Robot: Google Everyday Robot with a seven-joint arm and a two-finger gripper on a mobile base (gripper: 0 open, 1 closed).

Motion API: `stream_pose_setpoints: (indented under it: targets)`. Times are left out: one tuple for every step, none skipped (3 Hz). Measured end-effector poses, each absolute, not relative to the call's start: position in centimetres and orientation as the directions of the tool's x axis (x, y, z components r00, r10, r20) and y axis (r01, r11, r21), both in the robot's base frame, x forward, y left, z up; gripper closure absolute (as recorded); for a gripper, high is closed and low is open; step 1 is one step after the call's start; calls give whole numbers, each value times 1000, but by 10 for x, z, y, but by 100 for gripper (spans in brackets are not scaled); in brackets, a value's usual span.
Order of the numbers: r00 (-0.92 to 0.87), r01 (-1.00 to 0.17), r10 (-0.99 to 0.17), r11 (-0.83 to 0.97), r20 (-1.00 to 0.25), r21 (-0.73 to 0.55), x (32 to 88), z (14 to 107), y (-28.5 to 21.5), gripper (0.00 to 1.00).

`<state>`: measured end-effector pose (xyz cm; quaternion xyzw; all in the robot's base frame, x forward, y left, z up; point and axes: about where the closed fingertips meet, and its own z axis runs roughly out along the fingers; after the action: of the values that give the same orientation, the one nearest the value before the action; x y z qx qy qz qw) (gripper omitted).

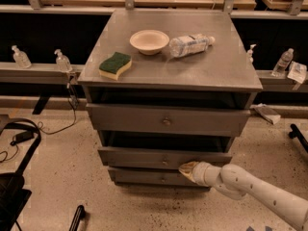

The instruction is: Close middle drawer

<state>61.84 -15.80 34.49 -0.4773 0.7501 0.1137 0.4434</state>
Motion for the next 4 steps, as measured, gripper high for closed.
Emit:
stream_pose_setpoints:
  targets:
    - [-134, -815, -603, 519, -787, -259, 633, 356, -151, 100]
    - [-117, -817, -595, 513, -795, -263, 644, 361, -146, 100]
    - [-113, -816, -590, 515, -799, -264, 644, 363, -148, 100]
    - [-100, -802, -556, 536, -825, -264, 642, 373, -168, 100]
